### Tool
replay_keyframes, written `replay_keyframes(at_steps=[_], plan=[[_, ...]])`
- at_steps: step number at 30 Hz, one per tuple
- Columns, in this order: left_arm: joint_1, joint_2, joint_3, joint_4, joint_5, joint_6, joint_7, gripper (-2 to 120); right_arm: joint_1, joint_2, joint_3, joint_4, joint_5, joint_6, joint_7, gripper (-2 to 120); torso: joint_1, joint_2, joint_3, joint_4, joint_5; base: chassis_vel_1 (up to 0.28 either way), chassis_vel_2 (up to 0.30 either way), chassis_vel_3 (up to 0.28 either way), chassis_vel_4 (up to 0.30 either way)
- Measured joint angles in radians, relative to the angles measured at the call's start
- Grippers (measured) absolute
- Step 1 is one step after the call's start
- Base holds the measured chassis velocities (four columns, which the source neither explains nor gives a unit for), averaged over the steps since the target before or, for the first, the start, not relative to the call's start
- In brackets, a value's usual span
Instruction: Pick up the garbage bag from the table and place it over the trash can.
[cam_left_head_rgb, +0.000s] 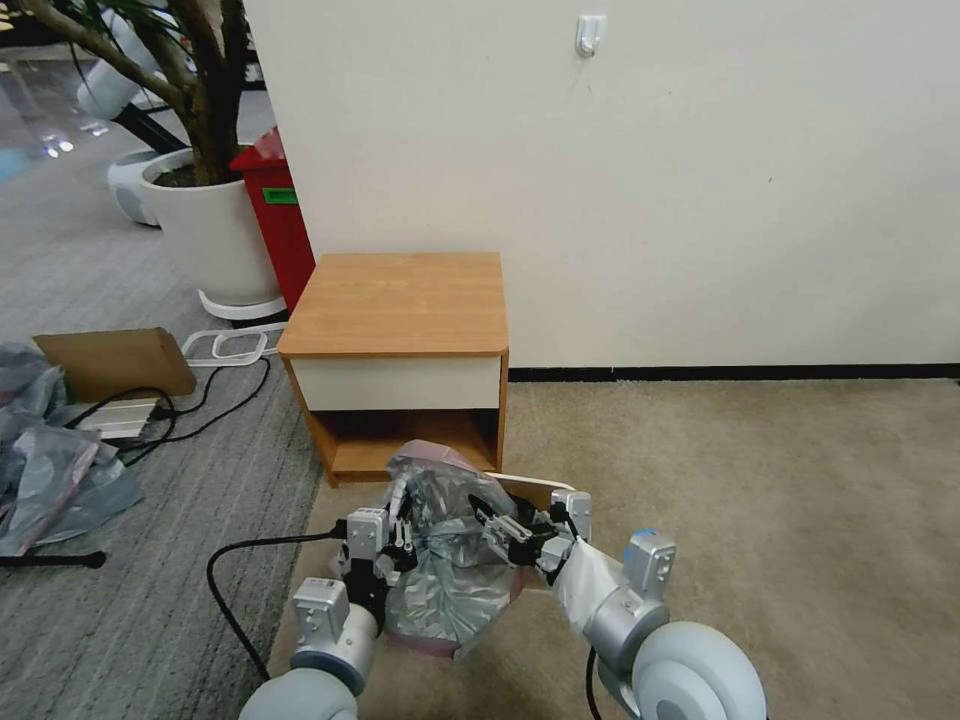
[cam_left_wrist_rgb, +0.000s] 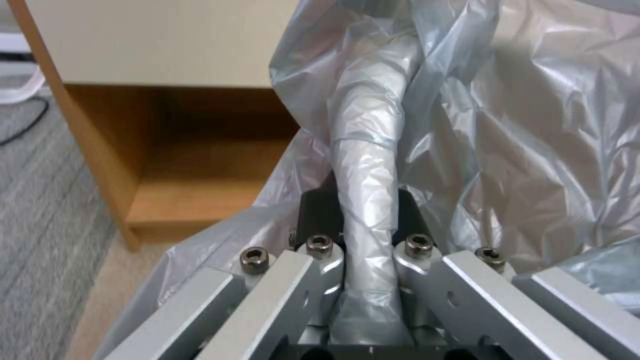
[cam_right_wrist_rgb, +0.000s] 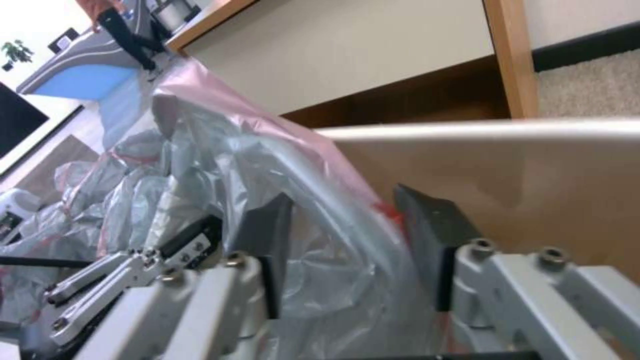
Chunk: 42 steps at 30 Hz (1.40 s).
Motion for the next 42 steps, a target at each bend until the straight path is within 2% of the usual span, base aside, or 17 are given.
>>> replay_keyframes(at_steps=[3,7,8,11,18,25,27,29,32,34,37,38,42], plan=[[0.000,-0.003,0.000,-0.004,-0.031,0.026,-0.019,3,-0.013,0.000,0.007,0.007,-0.015,0.003,-0.009,34,0.000,0.000,0.000,0.0000,0.0000,0.000,0.000,0.000,0.000],[0.003,-0.009,-0.009,-0.007,-0.076,0.057,-0.046,3,-0.037,-0.010,0.026,0.046,-0.033,0.009,-0.014,13,0.000,0.000,0.000,-0.0001,0.0000,0.000,0.000,0.000,0.000],[0.003,-0.009,-0.009,-0.007,-0.076,0.057,-0.046,3,-0.037,-0.010,0.026,0.046,-0.033,0.009,-0.014,13,0.000,0.000,0.000,-0.0001,0.0000,0.000,0.000,0.000,0.000],[0.007,-0.014,-0.014,-0.007,-0.077,0.061,-0.048,3,-0.035,-0.020,0.035,0.072,-0.037,0.014,-0.014,1,0.000,0.000,0.000,-0.0001,0.0001,0.000,0.000,0.000,0.000],[0.021,-0.022,-0.011,-0.017,-0.076,0.061,-0.048,3,0.016,-0.029,0.055,0.080,-0.028,0.002,-0.007,0,0.000,0.000,0.000,0.0002,0.0001,0.000,0.000,0.000,0.000],[0.019,-0.016,-0.028,-0.021,-0.081,0.048,-0.042,3,-0.027,-0.036,0.055,0.106,0.006,-0.041,-0.006,0,0.000,0.000,0.000,0.0000,0.0000,0.000,0.000,0.000,0.000],[0.016,-0.014,-0.039,-0.023,-0.082,0.035,-0.026,3,-0.026,-0.039,0.052,0.111,0.019,-0.059,-0.004,12,0.000,0.000,0.000,0.0000,0.0000,0.000,0.000,0.000,0.000],[0.015,-0.014,-0.043,-0.025,-0.082,0.033,-0.021,3,-0.023,-0.040,0.051,0.112,0.028,-0.071,-0.003,15,0.000,0.000,0.000,0.0000,0.0000,0.000,0.000,0.000,0.000],[0.012,-0.014,-0.050,-0.029,-0.083,0.026,-0.003,3,-0.007,-0.038,0.041,0.093,0.037,-0.084,0.013,30,0.000,0.000,0.000,0.0000,0.0000,0.000,0.000,0.000,0.000],[0.012,-0.013,-0.052,-0.029,-0.083,0.024,0.001,3,-0.003,-0.035,0.039,0.089,0.038,-0.085,0.017,34,0.000,0.000,0.000,0.0000,0.0000,0.000,0.000,0.000,0.000],[0.012,-0.011,-0.055,-0.029,-0.083,0.017,0.006,3,0.013,-0.026,0.031,0.072,0.042,-0.084,0.034,46,0.000,0.000,0.000,0.0000,0.0000,0.000,0.000,0.000,0.000],[0.012,-0.011,-0.055,-0.029,-0.083,0.017,0.006,3,0.013,-0.026,0.031,0.072,0.042,-0.084,0.034,46,0.000,0.000,0.000,0.0000,0.0000,0.000,0.000,0.000,0.000],[0.013,-0.015,-0.065,-0.034,-0.085,0.009,0.026,3,0.027,-0.019,0.024,0.057,0.066,-0.083,0.043,67,0.000,0.000,0.000,0.0000,0.0000,0.000,0.000,0.000,0.000]])
